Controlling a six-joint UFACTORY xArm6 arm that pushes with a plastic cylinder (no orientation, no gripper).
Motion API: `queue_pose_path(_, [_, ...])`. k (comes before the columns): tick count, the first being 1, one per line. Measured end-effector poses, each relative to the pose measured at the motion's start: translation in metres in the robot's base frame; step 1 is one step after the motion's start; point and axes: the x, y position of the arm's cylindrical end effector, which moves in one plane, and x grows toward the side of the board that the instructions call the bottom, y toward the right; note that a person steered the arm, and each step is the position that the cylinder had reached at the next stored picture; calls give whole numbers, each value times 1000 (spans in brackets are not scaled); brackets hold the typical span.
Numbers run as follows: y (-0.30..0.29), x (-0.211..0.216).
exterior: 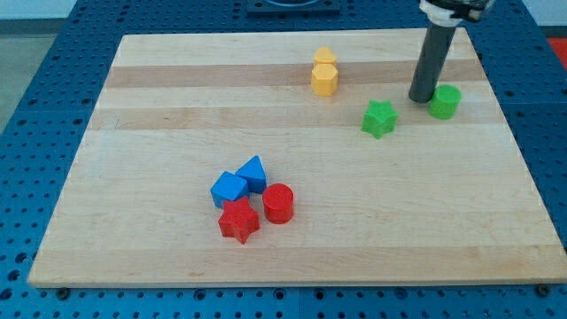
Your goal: Move the green star to the bottom left of the green circle
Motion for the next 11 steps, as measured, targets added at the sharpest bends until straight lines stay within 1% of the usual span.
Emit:
queue_pose_path(2, [1,-4])
queue_pose_path(3, [-9,-20])
queue_pose_path(5, [-96,-13])
queue_pose_path(6, [-116,3])
queue_pose_path(8, [-115,33])
queue_pose_path(9, [-93,39])
queue_pose_path(10, [-72,56])
queue_pose_path(11, [-68,75])
